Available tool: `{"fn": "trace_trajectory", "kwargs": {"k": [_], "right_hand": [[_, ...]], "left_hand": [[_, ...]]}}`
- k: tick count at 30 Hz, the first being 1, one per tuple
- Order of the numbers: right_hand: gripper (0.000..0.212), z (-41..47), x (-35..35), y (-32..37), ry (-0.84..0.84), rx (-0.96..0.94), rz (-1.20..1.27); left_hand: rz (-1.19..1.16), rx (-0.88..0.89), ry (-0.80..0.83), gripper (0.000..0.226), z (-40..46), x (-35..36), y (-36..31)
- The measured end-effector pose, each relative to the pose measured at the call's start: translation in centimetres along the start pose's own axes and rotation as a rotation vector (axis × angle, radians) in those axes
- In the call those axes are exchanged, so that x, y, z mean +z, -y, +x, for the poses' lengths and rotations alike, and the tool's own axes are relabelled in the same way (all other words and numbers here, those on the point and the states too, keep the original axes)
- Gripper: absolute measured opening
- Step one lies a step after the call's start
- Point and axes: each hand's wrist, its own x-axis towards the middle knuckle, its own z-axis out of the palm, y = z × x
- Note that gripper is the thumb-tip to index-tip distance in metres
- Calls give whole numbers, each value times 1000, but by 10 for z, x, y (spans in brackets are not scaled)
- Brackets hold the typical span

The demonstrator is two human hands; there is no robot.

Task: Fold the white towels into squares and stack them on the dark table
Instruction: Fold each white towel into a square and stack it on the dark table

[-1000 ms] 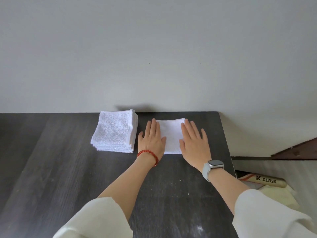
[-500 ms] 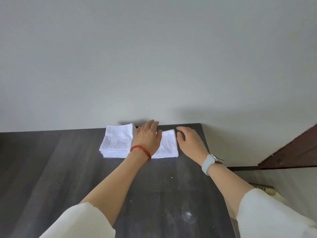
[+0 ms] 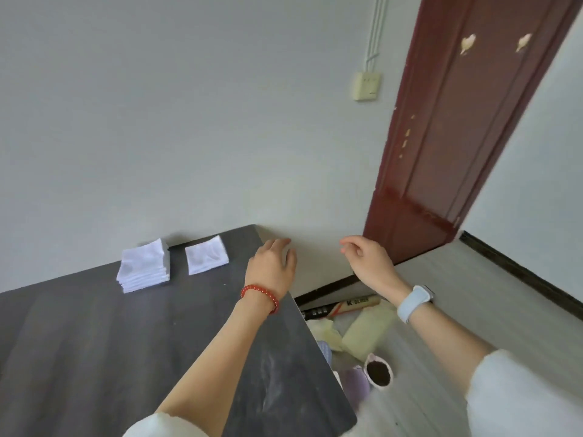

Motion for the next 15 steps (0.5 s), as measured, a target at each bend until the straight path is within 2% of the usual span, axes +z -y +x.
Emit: {"fn": "trace_trajectory", "kwargs": {"k": [9,13,15], "right_hand": [[25,-174,-175,-101,-279,324,-160],[27,-243,-232,-141,-315,452,-167],[27,-287,-272,-169,-412,544,-150]], "left_hand": [[-9,286,345,37,-89,111,-171],[-15,420,460,37,-119,163,-241],[-42,520,534,38,-141,201,-292]]}}
